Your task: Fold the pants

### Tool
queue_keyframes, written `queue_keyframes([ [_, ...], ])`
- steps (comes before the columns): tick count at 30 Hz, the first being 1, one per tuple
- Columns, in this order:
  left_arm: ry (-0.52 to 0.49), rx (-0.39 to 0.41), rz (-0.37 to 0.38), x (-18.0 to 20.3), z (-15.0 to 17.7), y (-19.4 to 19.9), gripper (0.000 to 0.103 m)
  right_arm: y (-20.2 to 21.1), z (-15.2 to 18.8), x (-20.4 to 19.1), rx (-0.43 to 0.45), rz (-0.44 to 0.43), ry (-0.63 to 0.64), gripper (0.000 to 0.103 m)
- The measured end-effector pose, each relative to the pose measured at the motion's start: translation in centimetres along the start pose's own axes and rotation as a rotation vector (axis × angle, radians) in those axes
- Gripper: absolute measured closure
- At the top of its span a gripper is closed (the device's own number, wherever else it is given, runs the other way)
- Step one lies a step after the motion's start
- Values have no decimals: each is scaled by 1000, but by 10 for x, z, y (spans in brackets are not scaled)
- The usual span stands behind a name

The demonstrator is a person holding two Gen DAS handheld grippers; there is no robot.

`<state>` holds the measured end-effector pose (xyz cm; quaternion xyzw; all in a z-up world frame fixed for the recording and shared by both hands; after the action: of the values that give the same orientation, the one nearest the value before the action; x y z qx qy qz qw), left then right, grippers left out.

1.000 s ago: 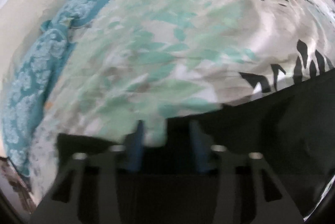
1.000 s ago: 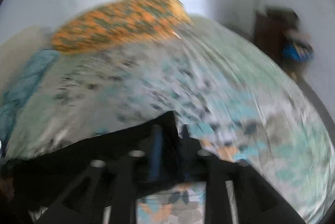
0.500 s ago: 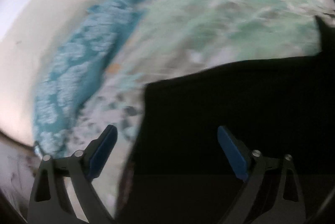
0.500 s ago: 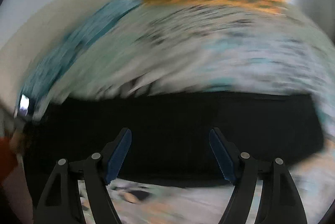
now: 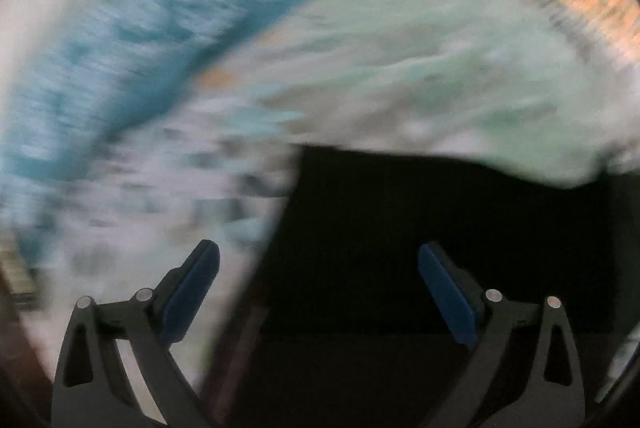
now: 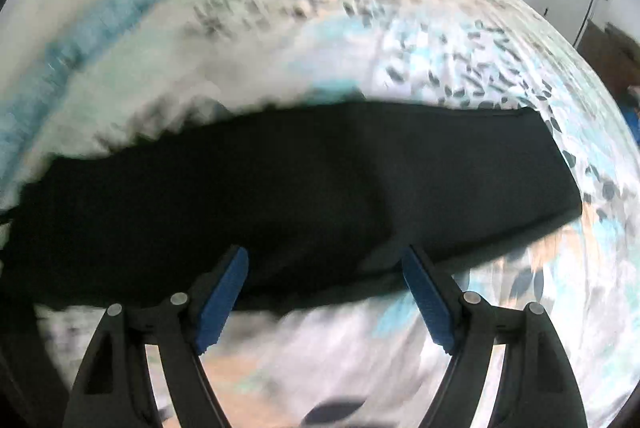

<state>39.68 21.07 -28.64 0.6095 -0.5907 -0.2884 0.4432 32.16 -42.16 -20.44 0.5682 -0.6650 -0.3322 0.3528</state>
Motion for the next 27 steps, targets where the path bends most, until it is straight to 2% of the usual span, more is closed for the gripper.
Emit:
queue_keyframes([
  [1,3,-9,24,-3,-5,1,3,12,2,-6,12,-29,-12,24],
  [4,21,-3,-19,-37,-29,8,3,50,19,-28,38,-123,-40,23],
  [6,97,-20,-37,-61,-35,2,3,68,36,-42,39,-172,-52,22],
  [7,132,-44,-22,-67,-33,-5,3,74,42,-48,35,-185,-58,22],
  [9,135,-113,35,-62,-25,-24,4,82,61,-58,20,-191,-68,22],
  [11,52,-152,64,-38,-20,-37,6,89,78,-68,4,-186,-76,22],
  [12,7,-155,66,-27,-19,-40,13,91,87,-73,-10,-188,-81,22],
  [13,-32,-153,55,-17,-18,-43,40,94,96,-78,-22,-191,-93,22],
  [14,-54,-155,28,-11,-17,-46,61,98,104,-81,-29,-192,-102,22],
  [16,-40,-121,-46,-7,-19,-40,83,104,116,-91,-44,-197,-109,22],
  [18,-15,-37,-152,-7,-19,-14,91,110,125,-101,-39,-193,-95,22],
  [20,51,33,-247,-22,-14,10,91,114,132,-107,-33,-190,-78,22],
  [21,123,46,-264,-36,-8,14,91,113,136,-113,-35,-190,-68,22],
  [23,238,-7,-242,-52,8,1,87,110,144,-119,-47,-185,-59,22],
  [24,246,-38,-226,-54,13,-7,77,107,145,-122,-55,-182,-60,22],
  [25,222,-55,-240,-52,12,-9,67,107,145,-123,-54,-187,-61,22],
  [26,193,-63,-249,-49,8,-4,65,110,143,-123,-43,-184,-61,22],
  [27,187,-64,-250,-48,6,2,50,113,141,-120,-31,-176,-65,22],
])
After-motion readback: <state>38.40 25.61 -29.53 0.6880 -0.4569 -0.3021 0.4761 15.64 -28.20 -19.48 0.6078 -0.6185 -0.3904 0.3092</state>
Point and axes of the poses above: each gripper's, at about its wrist camera, not at the fingertips, and y roughly against the way its jaws point, x to its right, z to its underside, the point moved 9 cm from there along -y, roughly the way its jaws point, and after that the axes turned 15 degrees about z, right-handed, at the moved point
